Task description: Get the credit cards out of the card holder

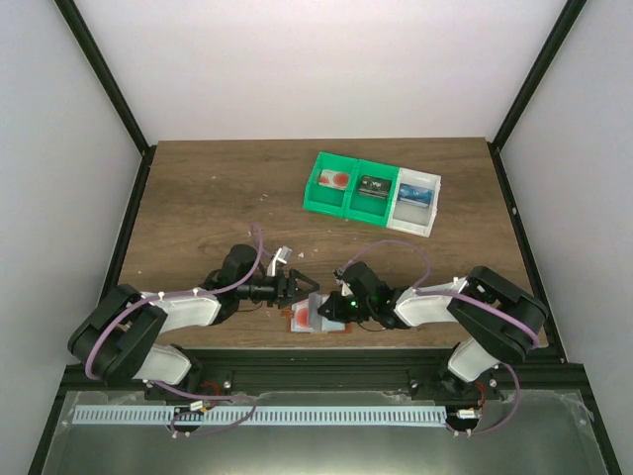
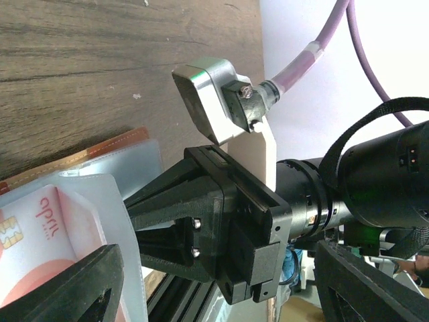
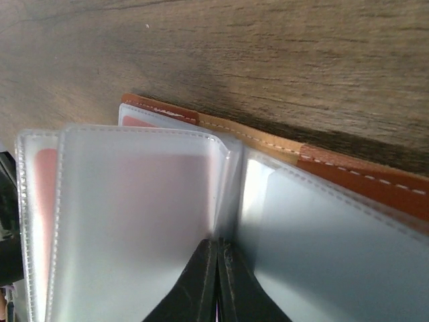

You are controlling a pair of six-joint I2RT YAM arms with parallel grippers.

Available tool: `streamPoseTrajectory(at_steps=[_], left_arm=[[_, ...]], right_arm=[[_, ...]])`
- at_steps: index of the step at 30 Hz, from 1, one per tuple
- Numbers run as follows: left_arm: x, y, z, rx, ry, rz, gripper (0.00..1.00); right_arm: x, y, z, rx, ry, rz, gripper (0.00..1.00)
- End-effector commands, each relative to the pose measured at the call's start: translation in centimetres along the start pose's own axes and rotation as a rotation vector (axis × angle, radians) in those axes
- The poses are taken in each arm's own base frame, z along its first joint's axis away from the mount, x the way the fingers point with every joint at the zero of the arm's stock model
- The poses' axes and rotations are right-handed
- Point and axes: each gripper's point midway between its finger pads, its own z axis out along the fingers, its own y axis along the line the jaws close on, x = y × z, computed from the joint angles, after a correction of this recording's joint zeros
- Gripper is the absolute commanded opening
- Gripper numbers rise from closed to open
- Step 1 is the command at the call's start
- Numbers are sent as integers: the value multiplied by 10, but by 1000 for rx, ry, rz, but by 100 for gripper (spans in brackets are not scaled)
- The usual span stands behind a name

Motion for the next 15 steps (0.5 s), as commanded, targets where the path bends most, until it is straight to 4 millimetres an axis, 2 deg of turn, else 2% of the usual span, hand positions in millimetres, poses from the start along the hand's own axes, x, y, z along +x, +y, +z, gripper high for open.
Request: streamPoseTrajectory(at_steps=[1,13,15], left_arm=[[0,-11,1,53,-6,31,79],[1,-12,4,62,2,37,78],[0,-3,3,-3,2,38,78]], right_arm=[[5,2,-2,-13,15,-13,3],[0,6,-11,-14,-20,-21,9],[2,10,-10,-27,-2,-23,9]])
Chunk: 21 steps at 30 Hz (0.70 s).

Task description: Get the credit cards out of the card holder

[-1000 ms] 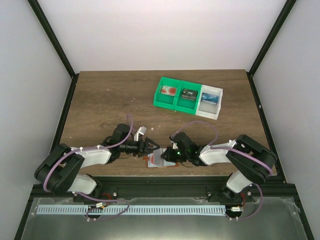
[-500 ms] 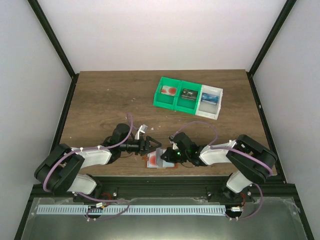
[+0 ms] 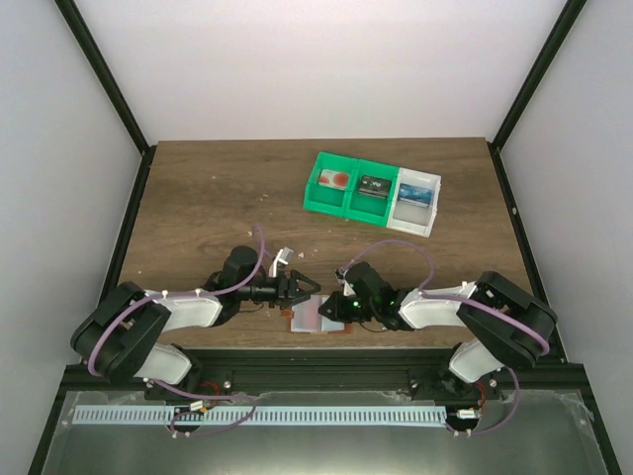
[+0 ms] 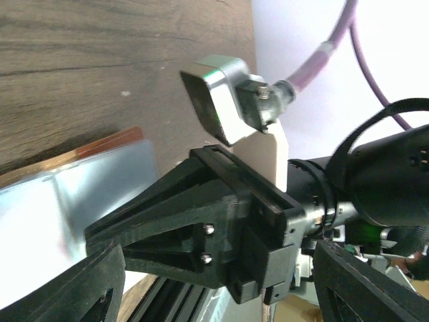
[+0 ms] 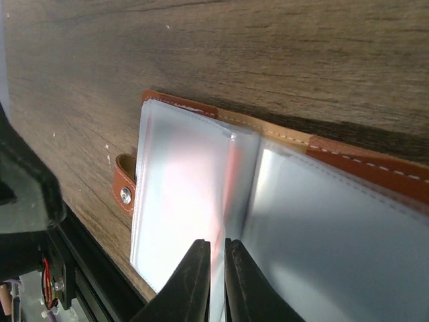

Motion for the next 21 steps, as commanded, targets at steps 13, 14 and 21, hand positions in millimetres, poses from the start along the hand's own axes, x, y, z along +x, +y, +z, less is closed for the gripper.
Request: streamPoseTrajectory(at_steps=[13,14,21], left_arm=[[-11,35,-36,-135,-108,-11,80],[-10,36,-36,-135,-104,-12,80],[-12,29,-34,-101,-96,5,81]], right_arm=[[9,-22,14,120,77,28,10],[11,-26,14,131,77,34,8],[13,-28,12,117,65,36,1]])
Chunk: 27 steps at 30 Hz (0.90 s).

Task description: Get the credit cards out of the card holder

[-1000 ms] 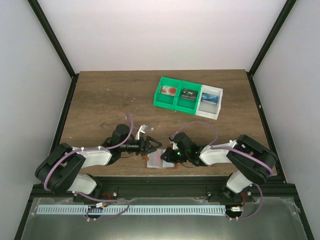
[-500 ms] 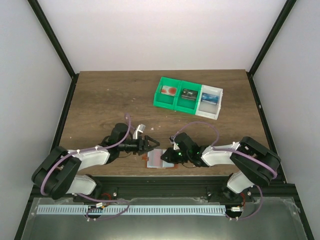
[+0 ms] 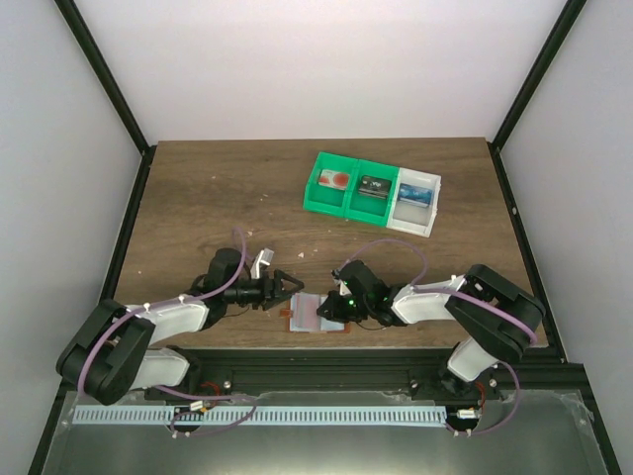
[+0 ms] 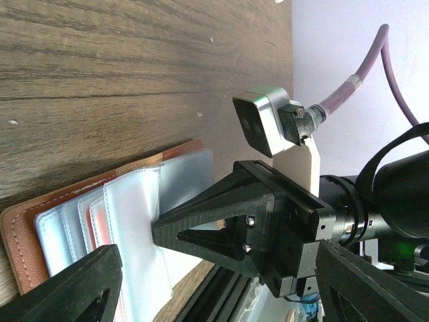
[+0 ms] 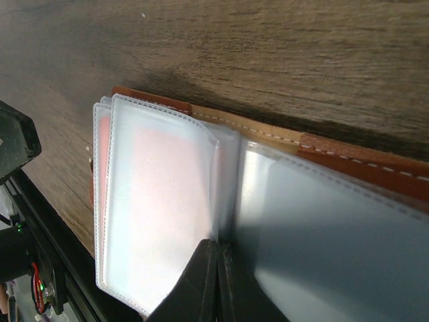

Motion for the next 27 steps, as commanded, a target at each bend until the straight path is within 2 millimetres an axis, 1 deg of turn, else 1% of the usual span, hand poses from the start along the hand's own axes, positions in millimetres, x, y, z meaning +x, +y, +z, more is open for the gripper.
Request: streamPoseTrajectory(at_steps=[1,5,11,15,18,27], left_arm=[[-2,-5,1,30,10,31,81],[1,-4,4,43,31,27,81],[4,3,7,35,43,12,81],[6,4,8,54,53,-3,81],[9,8,10,48,64,-24,81],[7,10,11,48,54,-17,81]], right_arm=[[11,-23,1,74,19,17,0],[11,-21,2,69,19,14,1],[10,-20,2,66,18,12,0],[10,-20,2,63,18,11,0],[10,-20,2,62,19,9,0],[10,-20,1,61,14,11,0]])
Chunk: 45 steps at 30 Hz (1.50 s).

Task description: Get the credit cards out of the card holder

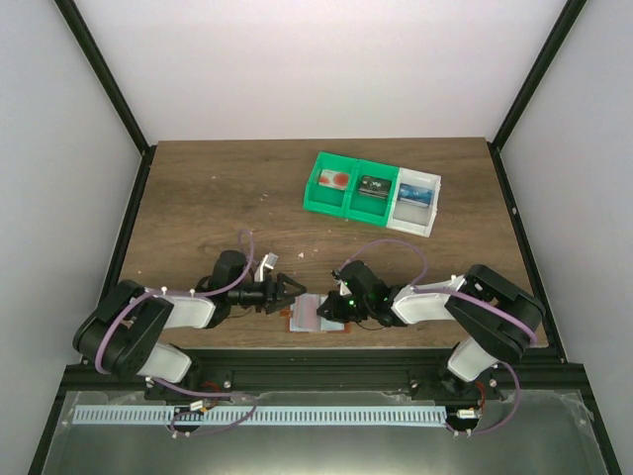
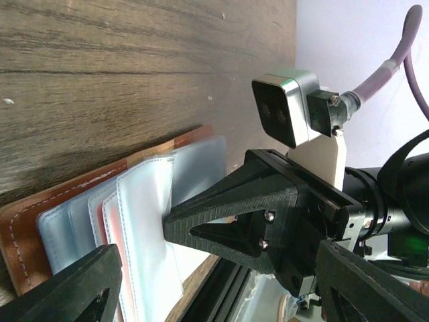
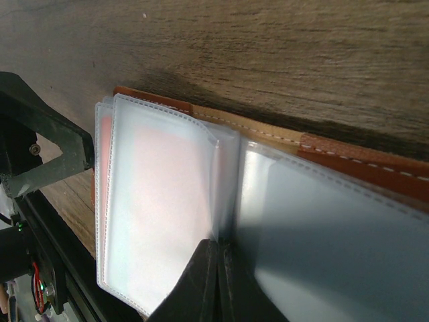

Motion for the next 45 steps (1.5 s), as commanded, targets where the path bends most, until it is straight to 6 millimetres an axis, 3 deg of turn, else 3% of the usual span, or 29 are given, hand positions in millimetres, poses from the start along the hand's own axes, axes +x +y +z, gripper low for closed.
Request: streamPoseTrajectory(at_steps=[1,12,24,45], left_arm=[[-1,-2,0,18,-7,24,81],[2,8,2,-32,-3,12,81],[3,6,4,-27,5,19,81],[11,-26,10,42,33,53,80]], right_arm=[[10,-20,1,67,20,13,1],[11,-20,1,63,19,14,0],[11,-20,0,62,19,13,0],[8,-14,-2,43,2,3,5]])
